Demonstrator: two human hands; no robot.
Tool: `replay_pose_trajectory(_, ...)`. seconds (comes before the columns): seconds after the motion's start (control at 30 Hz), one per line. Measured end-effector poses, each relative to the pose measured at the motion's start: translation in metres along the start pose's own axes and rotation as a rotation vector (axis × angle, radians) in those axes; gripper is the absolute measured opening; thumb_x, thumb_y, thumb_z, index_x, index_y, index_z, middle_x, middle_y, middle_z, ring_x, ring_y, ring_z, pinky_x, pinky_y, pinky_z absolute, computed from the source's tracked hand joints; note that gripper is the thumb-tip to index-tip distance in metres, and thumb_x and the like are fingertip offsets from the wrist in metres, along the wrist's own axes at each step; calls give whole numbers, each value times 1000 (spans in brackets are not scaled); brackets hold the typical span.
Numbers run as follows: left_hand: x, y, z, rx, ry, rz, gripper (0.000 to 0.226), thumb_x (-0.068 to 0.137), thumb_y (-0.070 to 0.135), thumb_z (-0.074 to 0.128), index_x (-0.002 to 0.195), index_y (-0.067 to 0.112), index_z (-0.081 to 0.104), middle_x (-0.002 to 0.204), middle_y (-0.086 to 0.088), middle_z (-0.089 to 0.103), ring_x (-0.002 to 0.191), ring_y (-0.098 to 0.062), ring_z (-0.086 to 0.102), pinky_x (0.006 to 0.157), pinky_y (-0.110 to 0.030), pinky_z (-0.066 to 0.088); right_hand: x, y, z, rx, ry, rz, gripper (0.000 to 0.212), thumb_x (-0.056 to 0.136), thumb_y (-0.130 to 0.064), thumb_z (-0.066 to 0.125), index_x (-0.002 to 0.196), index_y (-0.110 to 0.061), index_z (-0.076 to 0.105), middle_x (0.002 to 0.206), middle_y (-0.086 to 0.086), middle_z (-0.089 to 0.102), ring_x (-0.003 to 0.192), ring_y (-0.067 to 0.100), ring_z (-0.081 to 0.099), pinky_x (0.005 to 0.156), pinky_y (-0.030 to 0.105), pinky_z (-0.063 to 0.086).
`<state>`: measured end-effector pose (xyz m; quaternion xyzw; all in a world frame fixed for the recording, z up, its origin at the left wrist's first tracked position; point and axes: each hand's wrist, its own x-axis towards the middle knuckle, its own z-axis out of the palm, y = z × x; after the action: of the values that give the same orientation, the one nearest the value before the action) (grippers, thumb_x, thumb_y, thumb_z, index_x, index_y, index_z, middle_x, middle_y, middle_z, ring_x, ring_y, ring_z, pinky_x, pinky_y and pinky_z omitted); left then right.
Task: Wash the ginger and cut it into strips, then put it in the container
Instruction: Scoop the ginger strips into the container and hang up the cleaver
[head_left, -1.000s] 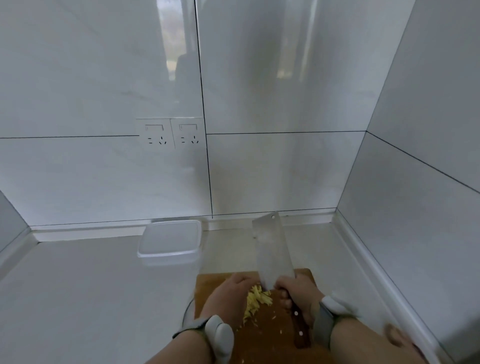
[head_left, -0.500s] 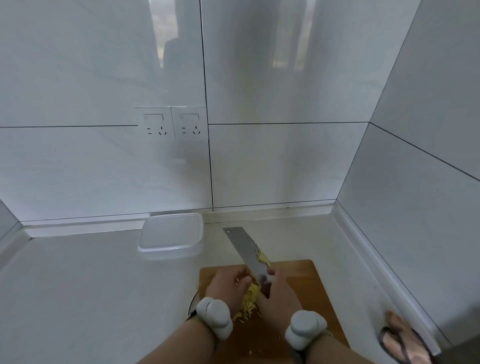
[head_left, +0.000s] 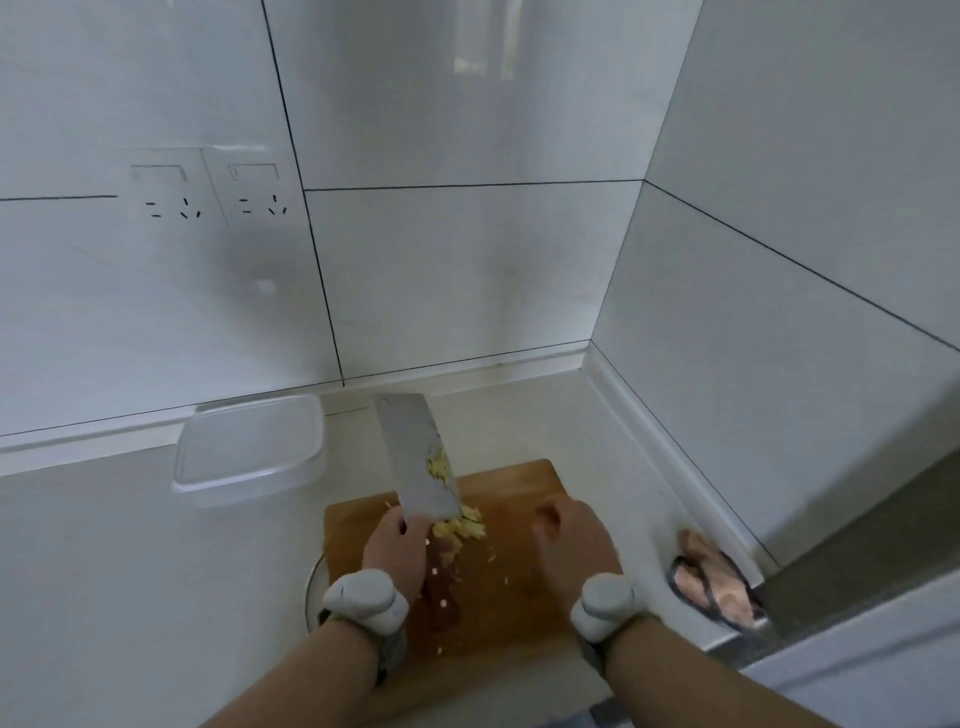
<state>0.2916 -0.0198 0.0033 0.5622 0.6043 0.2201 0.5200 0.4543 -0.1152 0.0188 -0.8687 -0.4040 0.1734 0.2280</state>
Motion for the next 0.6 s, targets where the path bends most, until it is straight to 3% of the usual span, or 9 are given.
replay_pose_trajectory(0.07, -2, -2, -3, -20, 57, 35, 18, 95, 22, 45, 93, 9, 57, 84, -14, 63, 77, -32, 59, 78, -49, 51, 4, 38, -26, -192, 93, 187, 39, 97, -26, 50, 135, -30, 44, 136, 1, 47, 120, 21, 51, 96, 33, 46)
replay_pose_trajectory(0.13, -6, -1, -6, -50, 123, 66, 25, 98, 23, 41, 88, 6, 56, 79, -16, 63, 67, -29, 57, 67, -44, 50, 6, 73, -44, -276, 85, 355, 47, 96, -24, 50, 140, -27, 36, 143, 6, 38, 130, 27, 41, 103, 39, 40)
replay_pose_trajectory(0.23, -18, 3, -4, -116, 130, 74, 36, 101, 27, 34, 88, 4, 57, 69, -13, 61, 54, -24, 52, 51, -32, 43, 11, 117, -51, -250, 25, 504, 45, 94, -25, 50, 138, -23, 38, 143, 12, 36, 133, 32, 35, 108, 44, 37)
replay_pose_trajectory(0.43, -38, 1, 16, -16, 146, 117, 38, 102, 30, 34, 88, 3, 58, 67, -10, 58, 52, -18, 50, 44, -18, 44, 18, 156, -43, -111, -106, 477, 50, 99, -26, 50, 145, -38, 36, 158, 10, 22, 142, 39, 21, 115, 56, 21)
replay_pose_trajectory(0.5, -40, 1, 25, -9, 151, 103, 42, 102, 35, 34, 89, 3, 59, 69, -12, 61, 54, -21, 54, 52, -30, 48, 17, 163, -42, -125, -110, 420, 51, 100, -28, 49, 148, -37, 34, 157, 12, 23, 141, 40, 24, 113, 55, 25)
replay_pose_trajectory(0.6, -45, 0, 39, -77, 155, 56, 39, 102, 32, 35, 90, 4, 59, 69, -12, 61, 53, -19, 53, 46, -27, 44, 20, 168, -47, -224, -134, 424, 54, 98, -45, 47, 148, -37, 29, 154, 13, 28, 136, 39, 31, 106, 49, 33)
